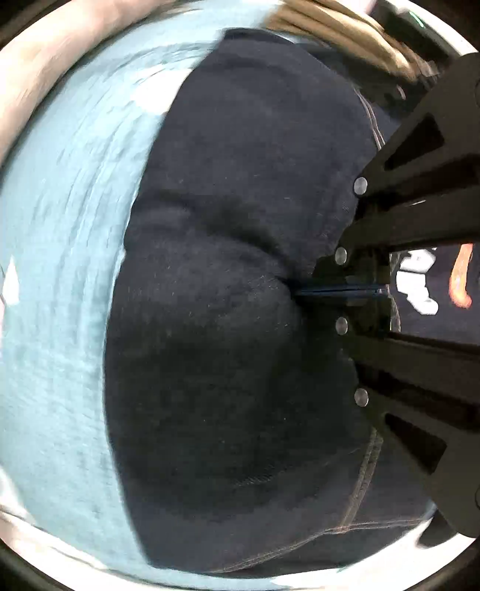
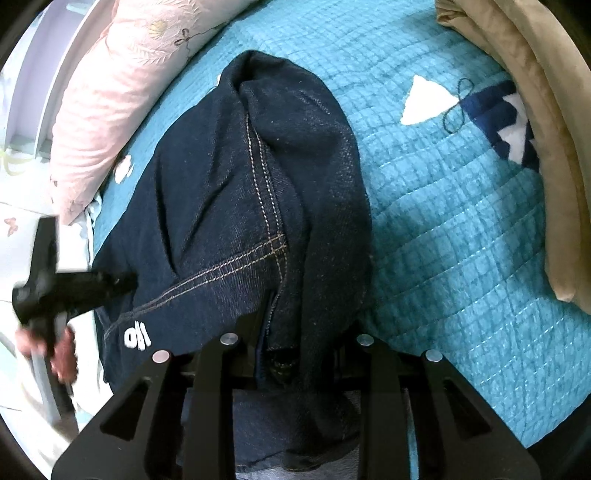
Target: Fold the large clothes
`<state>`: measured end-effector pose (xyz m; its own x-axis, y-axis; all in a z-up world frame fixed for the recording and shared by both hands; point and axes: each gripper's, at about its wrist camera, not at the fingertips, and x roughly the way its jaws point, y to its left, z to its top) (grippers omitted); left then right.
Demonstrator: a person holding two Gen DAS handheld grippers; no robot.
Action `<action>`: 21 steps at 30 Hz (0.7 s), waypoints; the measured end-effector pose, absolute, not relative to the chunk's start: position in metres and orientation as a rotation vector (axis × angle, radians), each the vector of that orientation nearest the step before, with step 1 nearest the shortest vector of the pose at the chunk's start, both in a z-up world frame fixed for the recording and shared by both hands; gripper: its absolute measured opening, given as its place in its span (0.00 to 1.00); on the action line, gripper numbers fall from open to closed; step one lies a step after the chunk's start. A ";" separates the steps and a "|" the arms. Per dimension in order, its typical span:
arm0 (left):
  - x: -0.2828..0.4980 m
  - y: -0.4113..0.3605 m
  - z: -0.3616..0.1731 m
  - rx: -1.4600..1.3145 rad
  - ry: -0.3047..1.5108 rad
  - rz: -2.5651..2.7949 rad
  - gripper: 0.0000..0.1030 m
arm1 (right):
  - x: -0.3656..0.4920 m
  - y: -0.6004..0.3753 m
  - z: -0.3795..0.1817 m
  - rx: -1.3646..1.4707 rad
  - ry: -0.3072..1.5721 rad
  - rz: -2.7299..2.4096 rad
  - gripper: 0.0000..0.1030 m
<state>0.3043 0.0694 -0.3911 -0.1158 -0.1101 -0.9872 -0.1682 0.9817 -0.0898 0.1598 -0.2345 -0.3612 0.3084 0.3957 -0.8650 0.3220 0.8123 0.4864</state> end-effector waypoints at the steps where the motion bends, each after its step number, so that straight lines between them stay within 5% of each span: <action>1: 0.307 0.065 -0.381 -0.163 1.692 0.033 0.00 | 0.160 -0.236 -0.361 0.668 1.288 0.056 0.23; 5: 0.308 0.068 -0.342 -0.114 1.380 0.039 0.00 | 0.161 -0.238 -0.363 0.680 1.298 0.073 0.23; 8: 0.328 0.076 -0.405 -0.107 1.505 0.114 0.00 | 0.160 -0.240 -0.364 0.694 1.290 0.088 0.23; 12: 0.318 0.071 -0.393 0.001 1.523 0.092 0.00 | 0.160 -0.243 -0.365 0.704 1.301 0.091 0.23; 21: 0.178 0.089 -0.322 -0.257 1.484 -0.024 0.00 | 0.164 -0.235 -0.362 0.668 1.312 0.078 0.23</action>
